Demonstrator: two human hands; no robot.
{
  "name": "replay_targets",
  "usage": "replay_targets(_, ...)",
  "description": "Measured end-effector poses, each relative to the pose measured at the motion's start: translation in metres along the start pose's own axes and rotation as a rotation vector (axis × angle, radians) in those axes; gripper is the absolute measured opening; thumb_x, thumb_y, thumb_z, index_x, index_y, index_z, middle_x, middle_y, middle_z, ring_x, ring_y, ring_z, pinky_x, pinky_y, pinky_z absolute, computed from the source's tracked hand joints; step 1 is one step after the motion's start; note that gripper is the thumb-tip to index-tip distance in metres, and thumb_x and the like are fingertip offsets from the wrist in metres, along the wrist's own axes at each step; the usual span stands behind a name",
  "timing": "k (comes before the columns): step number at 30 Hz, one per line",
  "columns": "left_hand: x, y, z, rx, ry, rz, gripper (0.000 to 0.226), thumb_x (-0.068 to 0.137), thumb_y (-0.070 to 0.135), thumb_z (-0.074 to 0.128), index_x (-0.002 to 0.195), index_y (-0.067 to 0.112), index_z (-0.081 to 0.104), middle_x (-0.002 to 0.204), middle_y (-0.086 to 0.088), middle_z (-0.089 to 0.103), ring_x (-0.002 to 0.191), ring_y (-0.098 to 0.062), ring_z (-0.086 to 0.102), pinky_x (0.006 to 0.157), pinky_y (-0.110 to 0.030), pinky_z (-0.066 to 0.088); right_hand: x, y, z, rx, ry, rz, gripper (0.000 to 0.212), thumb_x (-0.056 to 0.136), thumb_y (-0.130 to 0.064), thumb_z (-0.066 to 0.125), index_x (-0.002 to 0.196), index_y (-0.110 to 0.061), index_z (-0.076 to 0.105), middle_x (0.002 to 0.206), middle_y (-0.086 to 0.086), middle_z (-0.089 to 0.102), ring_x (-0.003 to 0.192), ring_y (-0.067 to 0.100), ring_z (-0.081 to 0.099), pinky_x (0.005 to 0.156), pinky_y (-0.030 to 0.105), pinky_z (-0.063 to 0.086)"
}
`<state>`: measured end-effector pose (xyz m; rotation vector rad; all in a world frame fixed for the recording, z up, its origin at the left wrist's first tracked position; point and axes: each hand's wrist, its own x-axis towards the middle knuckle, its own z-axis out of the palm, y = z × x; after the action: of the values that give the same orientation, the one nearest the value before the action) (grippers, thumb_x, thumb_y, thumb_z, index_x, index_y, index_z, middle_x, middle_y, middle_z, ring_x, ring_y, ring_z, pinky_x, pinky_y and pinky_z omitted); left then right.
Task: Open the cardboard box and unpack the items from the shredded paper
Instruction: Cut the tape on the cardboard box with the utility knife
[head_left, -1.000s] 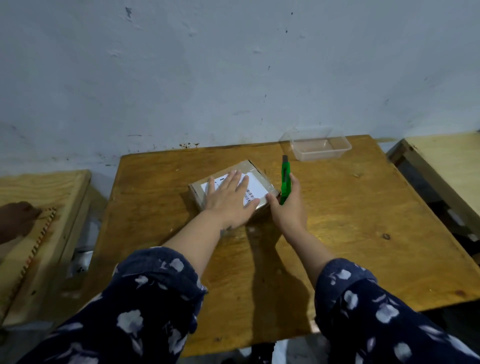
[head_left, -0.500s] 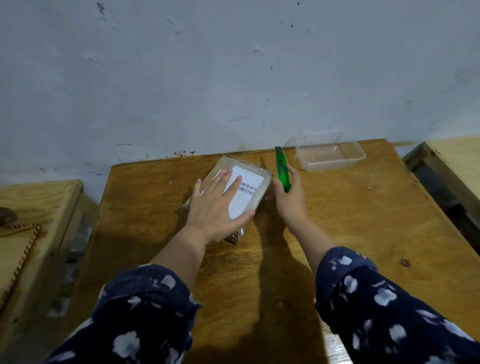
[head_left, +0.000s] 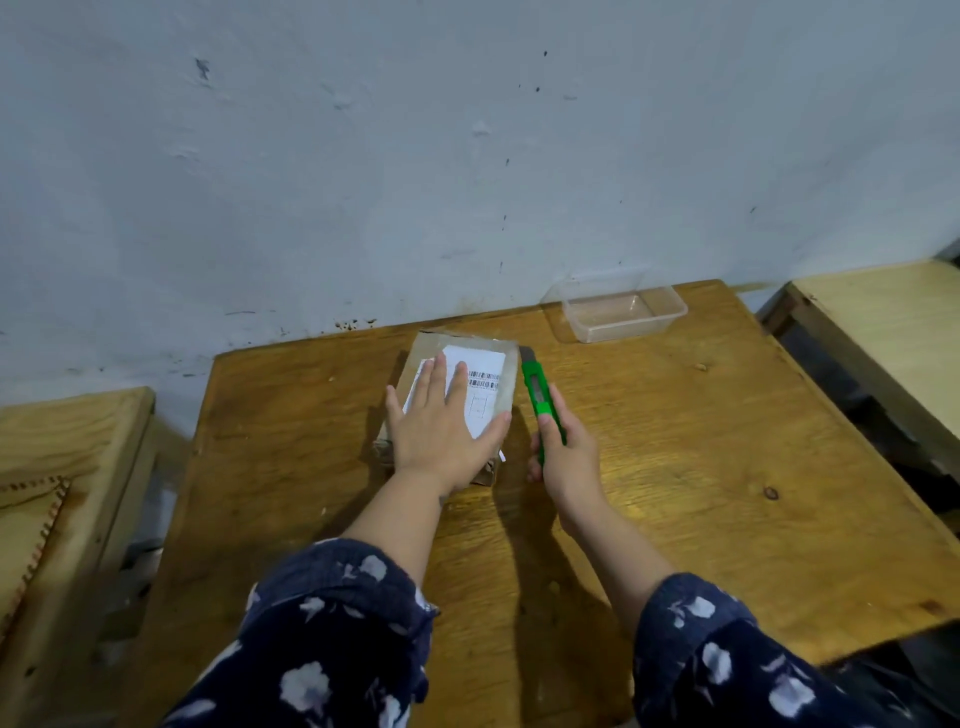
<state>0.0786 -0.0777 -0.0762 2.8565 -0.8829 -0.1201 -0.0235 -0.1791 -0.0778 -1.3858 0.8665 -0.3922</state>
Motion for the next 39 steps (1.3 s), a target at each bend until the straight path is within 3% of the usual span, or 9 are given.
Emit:
replay_targets(9, -0.009, 0.005, -0.001, 0.023, -0.001, -0.029, 0.071, 0.094, 0.062, 0.009, 0.153, 0.024, 0.001, 0.162, -0.001, -0.007, 0.148, -0.016, -0.012, 0.117, -0.054, -0.007, 0.001, -0.014, -0.009, -0.014, -0.051, 0.064, 0.043, 0.099, -0.018, 0.045, 0.138, -0.035, 0.044, 0.062, 0.002, 0.049, 0.045, 0.013, 0.040, 0.044, 0.026, 0.039)
replay_targets(18, -0.006, 0.007, 0.003, 0.025, 0.020, -0.038, 0.069, 0.095, 0.060, 0.010, 0.153, 0.024, 0.002, 0.162, -0.003, -0.005, 0.148, -0.018, -0.010, 0.117, -0.054, -0.006, -0.016, -0.012, -0.021, -0.002, -0.057, 0.092, 0.041, 0.098, -0.015, 0.047, 0.135, -0.031, 0.049, 0.059, 0.002, 0.047, 0.044, 0.013, 0.037, 0.038, 0.022, 0.034)
replay_targets(32, -0.004, 0.009, 0.002, 0.018, -0.018, -0.068, 0.069, 0.095, 0.059, 0.010, 0.154, 0.024, 0.002, 0.162, -0.003, -0.006, 0.148, -0.018, -0.010, 0.116, -0.054, -0.007, -0.073, 0.011, -0.031, -0.090, -0.078, 0.050, 0.038, 0.096, -0.016, 0.050, 0.127, -0.036, 0.057, 0.056, -0.002, 0.049, 0.046, 0.012, 0.039, 0.044, 0.027, 0.033)
replay_targets(39, -0.008, 0.011, 0.001, 0.014, -0.041, -0.080, 0.070, 0.095, 0.060, 0.010, 0.154, 0.023, 0.001, 0.162, -0.004, -0.007, 0.148, -0.020, -0.011, 0.116, -0.054, -0.007, -0.091, 0.020, -0.045, -0.044, -0.046, 0.046, 0.040, 0.094, -0.011, 0.049, 0.126, -0.034, 0.059, 0.056, 0.004, 0.045, 0.041, 0.013, 0.036, 0.035, 0.021, 0.030)
